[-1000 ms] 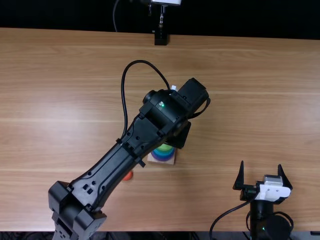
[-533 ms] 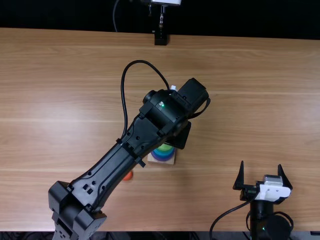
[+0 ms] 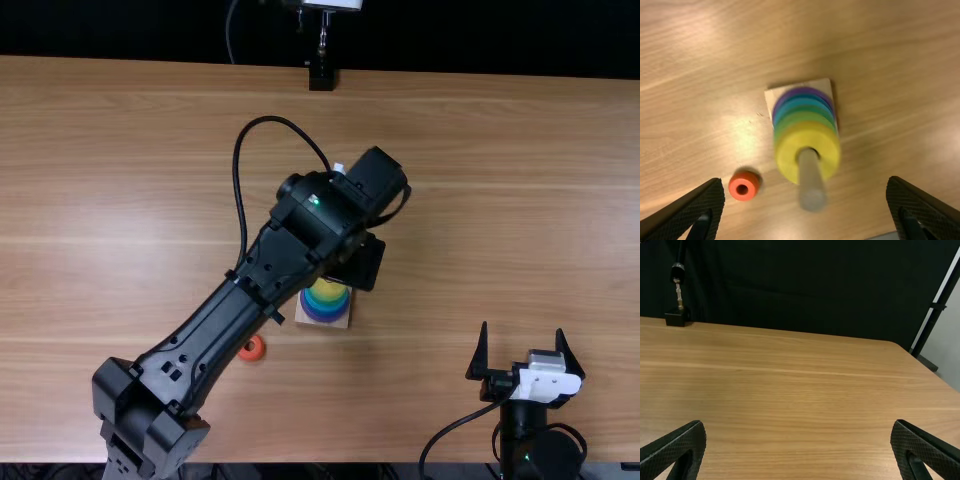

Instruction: Build the Hanoi tower: stack the rings onto the peg from bottom to top in this color order: purple, dark blue, light blue, dark green, light green, yellow, orange.

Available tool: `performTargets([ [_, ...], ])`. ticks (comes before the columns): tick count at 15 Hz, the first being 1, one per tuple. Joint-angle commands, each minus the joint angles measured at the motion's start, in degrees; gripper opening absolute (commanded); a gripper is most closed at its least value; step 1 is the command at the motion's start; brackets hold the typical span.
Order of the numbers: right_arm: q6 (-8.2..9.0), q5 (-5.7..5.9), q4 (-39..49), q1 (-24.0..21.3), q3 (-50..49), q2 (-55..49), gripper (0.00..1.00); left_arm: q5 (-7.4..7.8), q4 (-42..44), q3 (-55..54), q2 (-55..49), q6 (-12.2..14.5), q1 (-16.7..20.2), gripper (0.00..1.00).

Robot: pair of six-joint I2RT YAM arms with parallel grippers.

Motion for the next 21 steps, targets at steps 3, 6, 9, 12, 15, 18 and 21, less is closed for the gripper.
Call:
performTargets([
  [3,0.0,-0.27,0.2,-0.2,-0.5,-1.1,1.0,-0.42,0.2,1.5,-6.7,0.2,5.3,1.0],
  [6,0.0,-0.27,0.2,-0.3,-0.5,-1.1,1.0,-0.73,0.6,-4.7,-12.9,0.6,11.4,1.0],
  [9,0.0,-0.27,0.2,-0.3,-0.5,-1.1,1.0,-0.42,19.1,-25.6,-22.1,0.8,13.6,1.0],
  [12,0.0,-0.17,0.2,-0.2,-0.5,-1.1,1.0,-0.42,35.8,-43.8,-28.2,7.4,13.6,1.0],
  [15,0.0,-0.27,0.2,-0.2,-0.5,-1.1,1.0,-0.31,39.0,-55.5,-30.1,15.9,13.5,1.0],
  [18,0.0,-0.27,0.2,-0.3,-0.5,-1.1,1.0,-0.31,39.2,-63.4,-31.1,20.5,13.1,1.0],
  [21,0.0,-0.27,0.2,-0.3,-0.5,-1.1,1.0,-0.31,39.6,-67.4,-30.9,20.5,10.1,1.0],
])
